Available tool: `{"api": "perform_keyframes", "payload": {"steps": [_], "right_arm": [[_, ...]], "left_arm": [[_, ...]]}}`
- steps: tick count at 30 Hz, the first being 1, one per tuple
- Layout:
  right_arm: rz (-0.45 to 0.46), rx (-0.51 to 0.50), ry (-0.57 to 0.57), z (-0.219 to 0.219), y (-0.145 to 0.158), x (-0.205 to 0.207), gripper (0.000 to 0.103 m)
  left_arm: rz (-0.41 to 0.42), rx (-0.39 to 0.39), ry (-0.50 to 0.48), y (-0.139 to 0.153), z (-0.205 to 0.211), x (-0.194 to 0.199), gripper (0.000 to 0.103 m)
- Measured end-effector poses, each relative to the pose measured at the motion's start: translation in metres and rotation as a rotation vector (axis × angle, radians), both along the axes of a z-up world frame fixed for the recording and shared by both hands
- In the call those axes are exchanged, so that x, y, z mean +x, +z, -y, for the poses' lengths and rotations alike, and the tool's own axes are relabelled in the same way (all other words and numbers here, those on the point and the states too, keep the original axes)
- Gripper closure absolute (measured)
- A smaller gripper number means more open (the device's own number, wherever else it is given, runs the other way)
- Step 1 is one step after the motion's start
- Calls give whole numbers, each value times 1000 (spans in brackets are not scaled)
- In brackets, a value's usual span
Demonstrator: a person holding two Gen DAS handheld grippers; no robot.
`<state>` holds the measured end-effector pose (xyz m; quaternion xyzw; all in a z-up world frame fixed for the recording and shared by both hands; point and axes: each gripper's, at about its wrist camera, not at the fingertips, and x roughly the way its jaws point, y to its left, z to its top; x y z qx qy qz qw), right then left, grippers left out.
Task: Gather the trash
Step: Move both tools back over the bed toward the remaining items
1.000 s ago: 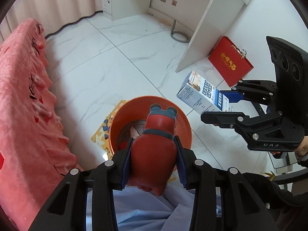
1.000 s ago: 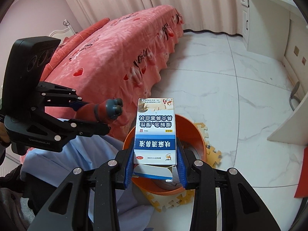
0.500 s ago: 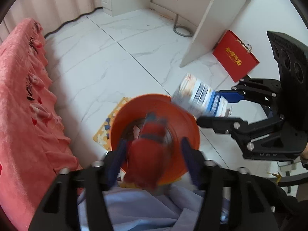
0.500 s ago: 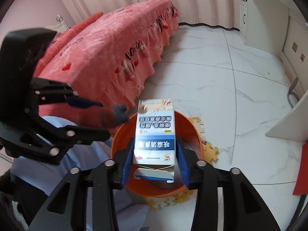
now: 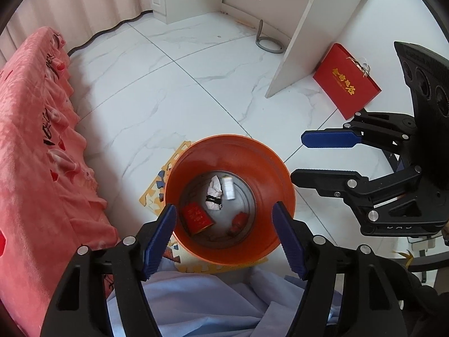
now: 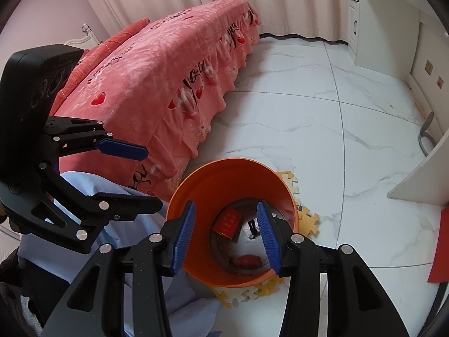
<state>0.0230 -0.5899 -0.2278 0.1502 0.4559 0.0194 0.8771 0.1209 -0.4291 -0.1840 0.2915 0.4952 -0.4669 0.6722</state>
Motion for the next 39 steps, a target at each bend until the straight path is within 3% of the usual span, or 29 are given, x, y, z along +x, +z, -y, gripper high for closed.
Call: {"api": "perform_keyframes", "payload": {"steps": [4, 7, 11, 18, 29, 31, 39], "right_arm": [[14, -5, 9, -6, 10, -1, 56], [31, -7, 20, -13, 20, -2, 56], [63, -16, 43, -26, 36, -3, 45], [119, -14, 115, -63, 65, 2, 40], [160, -26, 361, -172, 99, 31, 33], [173, -35, 402, -196, 104, 37, 27], [195, -51, 547, -273, 118, 55, 27]], "left_arm": [[19, -15, 18, 9, -9, 0, 23], [33, -38, 37, 20, -21, 1, 23], [63, -53, 78, 34, -40, 1, 17], [128, -69, 171, 60, -90, -4, 13], [219, -96, 423, 91, -208, -14, 6], [216, -95, 462, 93, -227, -17, 6], [230, -65, 622, 97, -311, -22, 6]]}}
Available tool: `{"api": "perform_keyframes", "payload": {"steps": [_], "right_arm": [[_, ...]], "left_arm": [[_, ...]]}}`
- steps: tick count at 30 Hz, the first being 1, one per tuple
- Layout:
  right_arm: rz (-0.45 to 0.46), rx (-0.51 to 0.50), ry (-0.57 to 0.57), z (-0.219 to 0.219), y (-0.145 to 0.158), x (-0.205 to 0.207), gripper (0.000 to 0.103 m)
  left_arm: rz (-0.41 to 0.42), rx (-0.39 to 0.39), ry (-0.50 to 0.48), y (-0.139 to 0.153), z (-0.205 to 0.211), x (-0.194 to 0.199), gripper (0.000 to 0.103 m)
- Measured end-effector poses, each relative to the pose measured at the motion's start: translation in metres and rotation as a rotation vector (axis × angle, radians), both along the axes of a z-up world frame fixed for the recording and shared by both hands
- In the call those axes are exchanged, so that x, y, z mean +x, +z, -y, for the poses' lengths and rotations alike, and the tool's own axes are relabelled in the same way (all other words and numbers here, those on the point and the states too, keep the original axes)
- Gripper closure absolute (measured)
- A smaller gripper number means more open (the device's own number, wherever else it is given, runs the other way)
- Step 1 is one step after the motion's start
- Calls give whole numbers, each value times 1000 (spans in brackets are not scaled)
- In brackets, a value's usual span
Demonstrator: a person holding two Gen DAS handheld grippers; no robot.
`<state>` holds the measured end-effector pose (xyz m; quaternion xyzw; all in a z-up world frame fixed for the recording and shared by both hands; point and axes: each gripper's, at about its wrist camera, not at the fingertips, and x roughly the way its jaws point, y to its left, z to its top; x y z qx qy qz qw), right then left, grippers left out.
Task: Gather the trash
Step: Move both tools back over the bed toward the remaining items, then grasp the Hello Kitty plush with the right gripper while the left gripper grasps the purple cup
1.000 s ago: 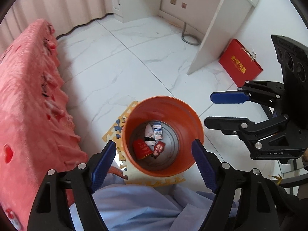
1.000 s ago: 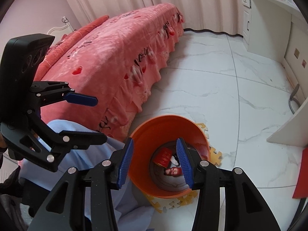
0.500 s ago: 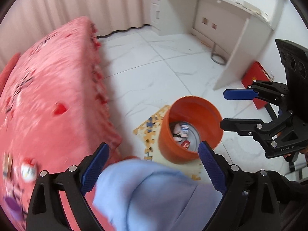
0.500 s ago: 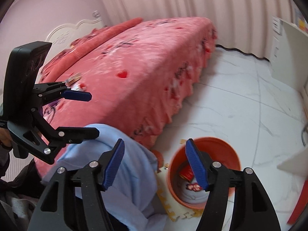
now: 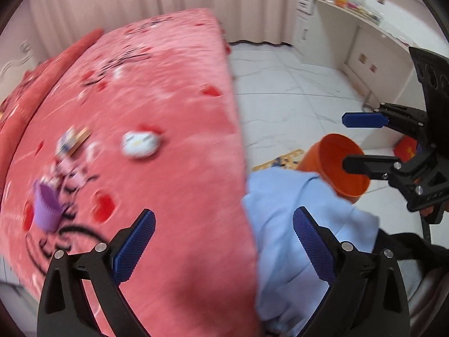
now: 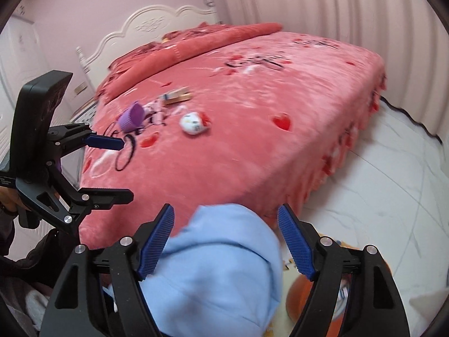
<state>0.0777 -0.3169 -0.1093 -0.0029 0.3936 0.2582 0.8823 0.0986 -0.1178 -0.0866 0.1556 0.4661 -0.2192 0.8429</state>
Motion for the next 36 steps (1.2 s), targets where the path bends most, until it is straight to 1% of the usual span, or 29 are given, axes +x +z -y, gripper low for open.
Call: {"api": "perform_keyframes", "payload": {"steps": [7, 11, 13, 18, 23, 28, 36], "right_arm": [[7, -23, 100, -59, 7, 17, 27], [8, -33, 141, -84, 8, 27, 27], [9, -43, 154, -95, 8, 34, 27], [6, -59, 181, -113, 5, 54, 27], [1, -75, 200, -130, -1, 86, 27], [-16, -88, 222, -149, -12, 125, 27], [-37, -106, 257, -171, -33, 168, 27]], "left_arm": [[10, -30, 116, 4, -60, -1, 6], [-1, -43, 161, 2, -88, 3, 6], [-7, -50, 163, 1, -97, 5, 6], [-17, -54, 160, -5, -107, 20, 6], [-29, -61, 150, -10, -111, 43, 6], [-51, -68, 151, -17, -117, 68, 6], [-94, -71, 154, -33, -129, 97, 6]]}}
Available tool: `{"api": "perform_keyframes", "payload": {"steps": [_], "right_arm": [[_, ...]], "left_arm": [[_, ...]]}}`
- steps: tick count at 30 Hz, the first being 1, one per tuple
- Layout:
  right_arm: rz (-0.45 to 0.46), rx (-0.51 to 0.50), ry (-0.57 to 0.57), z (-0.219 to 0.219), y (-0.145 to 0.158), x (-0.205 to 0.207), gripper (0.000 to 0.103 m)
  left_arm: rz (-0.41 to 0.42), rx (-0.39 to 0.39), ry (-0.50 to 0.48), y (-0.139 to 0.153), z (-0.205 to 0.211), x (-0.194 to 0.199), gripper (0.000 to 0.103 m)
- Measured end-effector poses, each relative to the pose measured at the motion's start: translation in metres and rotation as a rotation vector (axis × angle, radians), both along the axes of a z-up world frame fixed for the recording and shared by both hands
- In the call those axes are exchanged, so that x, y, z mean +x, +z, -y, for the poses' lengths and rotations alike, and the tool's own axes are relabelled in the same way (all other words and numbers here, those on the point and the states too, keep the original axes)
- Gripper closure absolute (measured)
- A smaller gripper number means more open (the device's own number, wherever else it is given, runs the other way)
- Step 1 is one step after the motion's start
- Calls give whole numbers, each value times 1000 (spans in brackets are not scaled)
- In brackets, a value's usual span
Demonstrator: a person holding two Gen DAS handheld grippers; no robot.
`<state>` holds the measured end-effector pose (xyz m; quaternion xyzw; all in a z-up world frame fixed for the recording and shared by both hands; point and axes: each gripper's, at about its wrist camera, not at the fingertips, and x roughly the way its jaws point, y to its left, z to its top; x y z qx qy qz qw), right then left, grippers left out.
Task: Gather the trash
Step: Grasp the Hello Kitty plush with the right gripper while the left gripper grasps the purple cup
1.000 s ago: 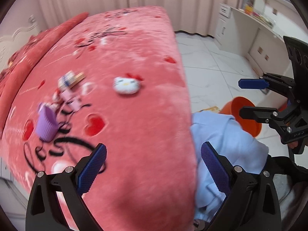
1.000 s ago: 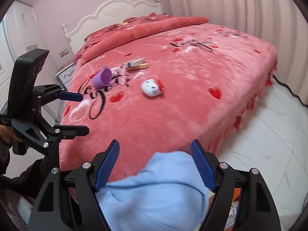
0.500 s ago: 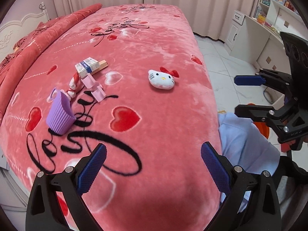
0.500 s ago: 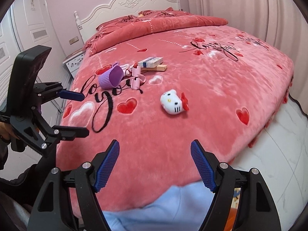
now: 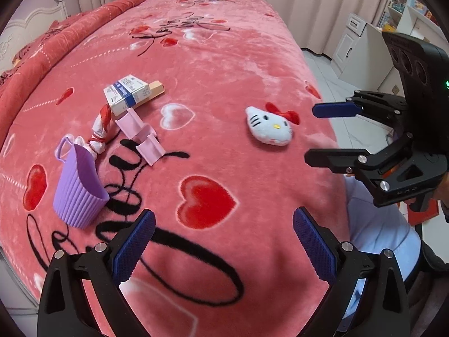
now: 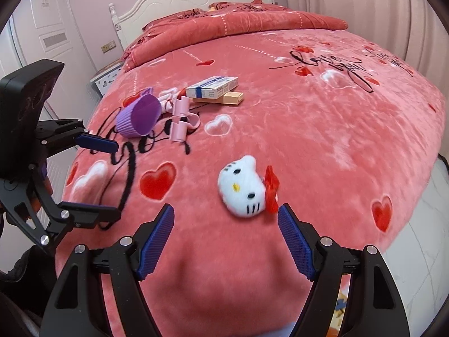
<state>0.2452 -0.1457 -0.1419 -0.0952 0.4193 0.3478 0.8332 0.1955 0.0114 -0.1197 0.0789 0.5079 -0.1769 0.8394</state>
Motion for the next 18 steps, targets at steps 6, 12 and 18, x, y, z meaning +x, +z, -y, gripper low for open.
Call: {"api": "perform_keyframes", "payload": {"steps": [6, 12, 18], "right_arm": [[-15, -28, 21, -14, -16, 24, 27], [-27, -52, 30, -22, -32, 39, 34], [-24, -81, 47, -29, -38, 42, 55]], "left_arm": [[-22, -11, 0, -12, -6, 18, 6], [-39, -15, -1, -22, -11, 33, 6], [-40, -21, 7, -24, -18, 39, 6]]}}
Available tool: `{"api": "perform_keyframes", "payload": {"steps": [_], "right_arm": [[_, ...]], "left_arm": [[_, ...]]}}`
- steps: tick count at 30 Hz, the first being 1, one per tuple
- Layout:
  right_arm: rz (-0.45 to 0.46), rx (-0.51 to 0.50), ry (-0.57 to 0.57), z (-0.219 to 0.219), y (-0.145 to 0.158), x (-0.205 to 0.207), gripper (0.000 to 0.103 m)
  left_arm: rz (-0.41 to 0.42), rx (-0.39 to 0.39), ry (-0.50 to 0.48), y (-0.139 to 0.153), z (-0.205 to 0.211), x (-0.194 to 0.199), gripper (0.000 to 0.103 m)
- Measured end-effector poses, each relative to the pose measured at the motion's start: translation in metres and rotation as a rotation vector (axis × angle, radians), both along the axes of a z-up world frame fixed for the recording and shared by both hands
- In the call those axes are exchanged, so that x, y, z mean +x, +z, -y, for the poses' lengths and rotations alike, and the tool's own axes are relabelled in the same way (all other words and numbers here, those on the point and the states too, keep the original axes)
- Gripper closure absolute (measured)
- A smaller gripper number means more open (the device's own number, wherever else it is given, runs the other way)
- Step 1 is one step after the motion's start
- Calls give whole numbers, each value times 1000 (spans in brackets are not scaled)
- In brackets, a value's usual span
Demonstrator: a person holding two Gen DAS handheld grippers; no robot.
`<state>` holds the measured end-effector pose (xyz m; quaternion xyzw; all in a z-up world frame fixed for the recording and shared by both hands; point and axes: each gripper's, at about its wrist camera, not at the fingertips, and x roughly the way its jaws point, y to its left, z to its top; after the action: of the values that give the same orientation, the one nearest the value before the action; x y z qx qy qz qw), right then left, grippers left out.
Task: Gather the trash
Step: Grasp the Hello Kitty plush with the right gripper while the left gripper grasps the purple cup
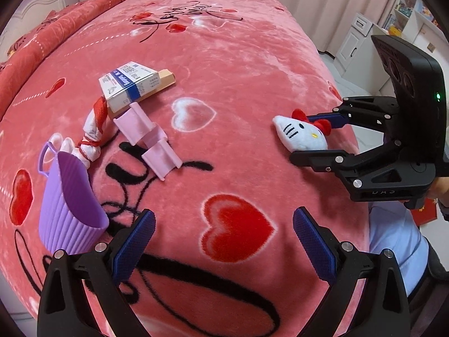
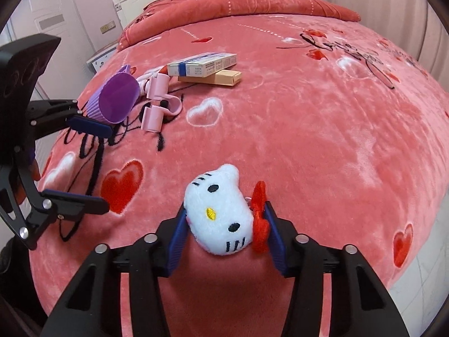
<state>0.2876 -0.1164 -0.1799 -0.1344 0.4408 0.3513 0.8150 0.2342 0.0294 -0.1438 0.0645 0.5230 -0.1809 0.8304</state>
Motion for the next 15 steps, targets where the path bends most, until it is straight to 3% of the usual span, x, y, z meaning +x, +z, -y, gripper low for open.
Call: {"api": "perform_keyframes", "payload": {"steps": [6, 15], "right_arm": [[16, 63, 61, -20, 24, -12, 57], [32, 104, 115, -65, 44, -29, 56]], "left_arm": [[43, -16, 15, 21, -21, -13, 6], [98, 63, 99, 43, -91, -13, 6]]}}
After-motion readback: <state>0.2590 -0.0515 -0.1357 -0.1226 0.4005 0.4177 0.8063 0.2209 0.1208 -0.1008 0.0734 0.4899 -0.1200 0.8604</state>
